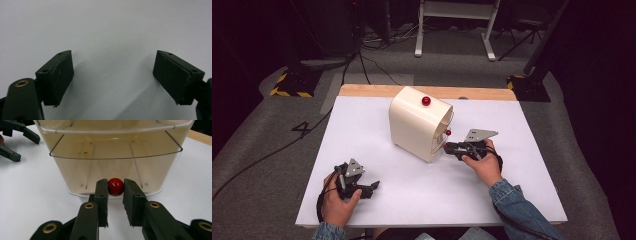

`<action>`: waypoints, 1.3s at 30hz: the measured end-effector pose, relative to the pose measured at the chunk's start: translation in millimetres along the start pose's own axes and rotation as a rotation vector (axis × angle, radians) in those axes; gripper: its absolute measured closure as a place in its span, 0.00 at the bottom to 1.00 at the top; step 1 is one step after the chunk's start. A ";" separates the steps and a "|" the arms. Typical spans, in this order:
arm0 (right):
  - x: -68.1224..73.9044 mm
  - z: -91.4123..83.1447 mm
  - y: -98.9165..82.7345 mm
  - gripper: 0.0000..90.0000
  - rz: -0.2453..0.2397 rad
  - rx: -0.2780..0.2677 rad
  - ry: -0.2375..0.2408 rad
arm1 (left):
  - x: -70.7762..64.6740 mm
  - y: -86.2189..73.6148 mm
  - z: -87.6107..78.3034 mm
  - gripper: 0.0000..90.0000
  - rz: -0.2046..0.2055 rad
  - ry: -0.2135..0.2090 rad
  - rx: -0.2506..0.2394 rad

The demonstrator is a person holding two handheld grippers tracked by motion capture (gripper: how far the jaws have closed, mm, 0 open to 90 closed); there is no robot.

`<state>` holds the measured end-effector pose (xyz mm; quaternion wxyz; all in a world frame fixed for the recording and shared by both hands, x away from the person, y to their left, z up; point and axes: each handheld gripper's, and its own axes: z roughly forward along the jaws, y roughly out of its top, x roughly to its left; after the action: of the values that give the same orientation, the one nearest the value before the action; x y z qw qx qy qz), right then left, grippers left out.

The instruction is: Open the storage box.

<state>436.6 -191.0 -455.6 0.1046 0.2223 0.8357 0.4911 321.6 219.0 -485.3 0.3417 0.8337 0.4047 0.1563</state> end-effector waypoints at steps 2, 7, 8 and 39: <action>1.0 -4.5 -0.2 0.83 -0.003 -0.001 -0.004 | -0.1 -0.1 -0.1 0.19 0.002 0.001 0.000; 2.4 -16.3 -2.9 0.83 0.000 -0.002 -0.009 | -0.1 -0.1 -0.1 0.19 0.001 0.001 0.000; 3.4 -22.9 -4.3 0.83 0.003 -0.003 -0.012 | -0.1 -0.1 -0.1 0.19 0.001 0.001 0.000; 13.2 -74.1 -29.0 0.83 0.020 0.009 -0.043 | 1.1 0.3 -0.1 0.19 0.001 -0.003 0.003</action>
<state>388.1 -254.2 -443.4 0.1164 0.2416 0.8331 0.4837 322.3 219.7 -485.0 0.3411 0.8346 0.4038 0.1549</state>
